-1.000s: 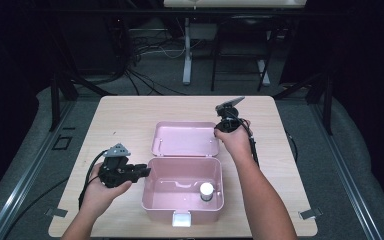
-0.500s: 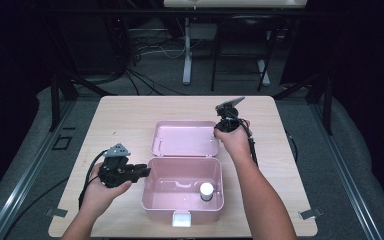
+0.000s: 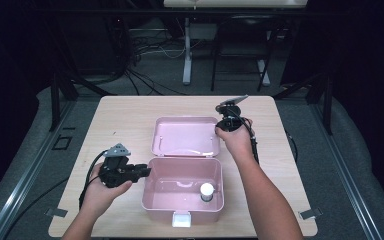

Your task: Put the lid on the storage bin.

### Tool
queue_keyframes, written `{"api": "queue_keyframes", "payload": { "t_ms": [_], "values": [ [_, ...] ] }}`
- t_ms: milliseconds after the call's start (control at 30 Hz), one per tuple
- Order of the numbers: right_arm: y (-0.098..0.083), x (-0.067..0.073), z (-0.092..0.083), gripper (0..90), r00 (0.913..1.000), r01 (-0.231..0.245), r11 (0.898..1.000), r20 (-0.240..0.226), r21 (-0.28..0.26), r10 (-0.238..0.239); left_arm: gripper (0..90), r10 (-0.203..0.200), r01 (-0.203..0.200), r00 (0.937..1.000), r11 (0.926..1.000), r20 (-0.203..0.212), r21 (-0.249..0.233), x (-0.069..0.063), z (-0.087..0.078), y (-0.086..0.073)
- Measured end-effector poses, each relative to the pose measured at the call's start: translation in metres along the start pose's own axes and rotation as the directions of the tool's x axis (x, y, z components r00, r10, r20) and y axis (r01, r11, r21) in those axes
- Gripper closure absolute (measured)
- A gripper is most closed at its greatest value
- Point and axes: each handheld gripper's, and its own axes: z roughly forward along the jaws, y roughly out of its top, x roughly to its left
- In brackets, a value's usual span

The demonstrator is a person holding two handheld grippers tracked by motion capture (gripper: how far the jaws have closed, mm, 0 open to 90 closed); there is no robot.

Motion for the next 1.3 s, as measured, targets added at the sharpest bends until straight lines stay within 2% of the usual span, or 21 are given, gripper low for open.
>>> {"api": "queue_keyframes", "payload": {
  "t_ms": [667,1300],
  "values": [
    [-0.002,0.002,-0.024,85.0,0.9996,0.015,0.996,-0.024,-0.084,-0.017,73.9,-0.006,0.006,1.0000,1.0000,0.001,-0.001,0.000,0.000,0.000],
    [-0.009,0.004,-0.049,85.7,0.9973,0.042,0.985,-0.052,-0.165,-0.051,73.9,-0.007,0.007,1.0000,1.0000,-0.001,-0.001,0.000,0.000,0.000]
  ]
}}
